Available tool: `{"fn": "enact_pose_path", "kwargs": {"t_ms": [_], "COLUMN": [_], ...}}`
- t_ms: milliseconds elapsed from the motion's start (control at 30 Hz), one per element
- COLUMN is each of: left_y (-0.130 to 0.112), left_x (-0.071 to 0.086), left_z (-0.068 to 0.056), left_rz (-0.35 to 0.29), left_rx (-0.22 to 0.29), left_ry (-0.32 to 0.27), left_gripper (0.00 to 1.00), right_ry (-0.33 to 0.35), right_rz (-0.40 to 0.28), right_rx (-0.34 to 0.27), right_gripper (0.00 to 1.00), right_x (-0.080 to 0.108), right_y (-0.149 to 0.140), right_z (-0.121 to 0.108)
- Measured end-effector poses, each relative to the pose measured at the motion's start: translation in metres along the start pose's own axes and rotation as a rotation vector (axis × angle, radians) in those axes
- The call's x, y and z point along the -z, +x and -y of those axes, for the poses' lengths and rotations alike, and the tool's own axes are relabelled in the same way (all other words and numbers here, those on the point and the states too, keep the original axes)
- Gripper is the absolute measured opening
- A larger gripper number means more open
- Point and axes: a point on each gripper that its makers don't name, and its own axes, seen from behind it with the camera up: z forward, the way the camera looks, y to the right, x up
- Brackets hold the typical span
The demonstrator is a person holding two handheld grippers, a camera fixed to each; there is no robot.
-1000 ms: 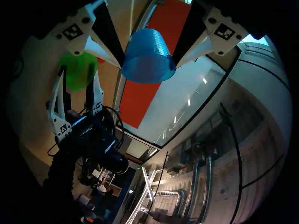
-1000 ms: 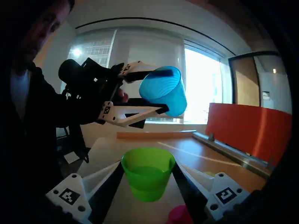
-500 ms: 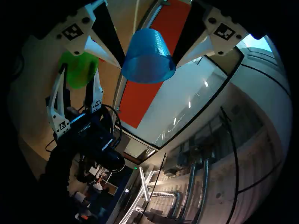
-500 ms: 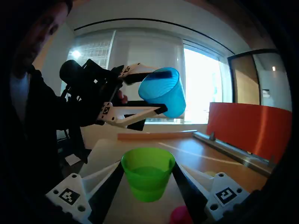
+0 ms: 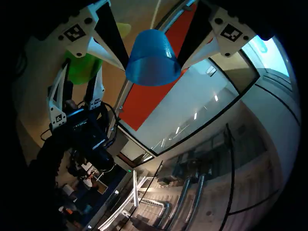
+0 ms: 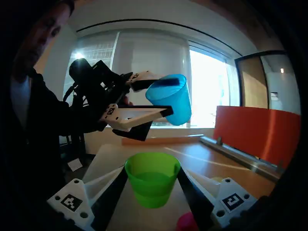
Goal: Pour water
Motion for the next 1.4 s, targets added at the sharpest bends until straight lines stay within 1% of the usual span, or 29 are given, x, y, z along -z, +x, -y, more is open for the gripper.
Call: {"fn": "enact_pose_path", "kwargs": {"t_ms": [167,367,467,600,767,1000,1100,1333,1400], "left_y": [-0.003,-0.007,-0.009,-0.015,-0.022,-0.030,-0.032,-0.039,-0.040], "left_x": [0.002,0.001,0.001,0.000,0.000,0.002,0.001,0.000,-0.001], "left_z": [0.001,0.003,0.002,0.002,0.002,0.002,0.001,-0.002,-0.003], "left_rz": [0.003,0.010,0.012,0.027,0.044,0.062,0.069,0.082,0.085], "left_rx": [0.062,0.172,0.214,0.265,0.362,0.469,0.524,0.679,0.716], "left_ry": [0.004,0.009,0.000,0.001,0.007,0.006,-0.001,-0.014,-0.016], "left_gripper": [0.85,0.85,0.84,0.85,0.85,0.85,0.85,0.85,0.85], "right_ry": [-0.002,-0.002,-0.004,-0.007,-0.011,-0.015,-0.017,-0.021,-0.023], "right_rz": [-0.001,-0.006,-0.006,-0.007,-0.011,-0.016,-0.019,-0.021,-0.022], "right_rx": [0.001,-0.001,0.002,0.005,0.004,0.004,0.005,0.013,0.015], "right_gripper": [0.90,0.90,0.90,0.90,0.90,0.91,0.90,0.90,0.90], "right_x": [0.001,0.001,0.001,0.002,0.003,0.004,0.005,0.006,0.006], "right_y": [0.001,0.003,0.003,0.002,0.002,0.002,0.003,0.004,0.004], "right_z": [0.000,0.001,0.001,0.000,-0.002,-0.003,-0.004,-0.004,-0.004]}}
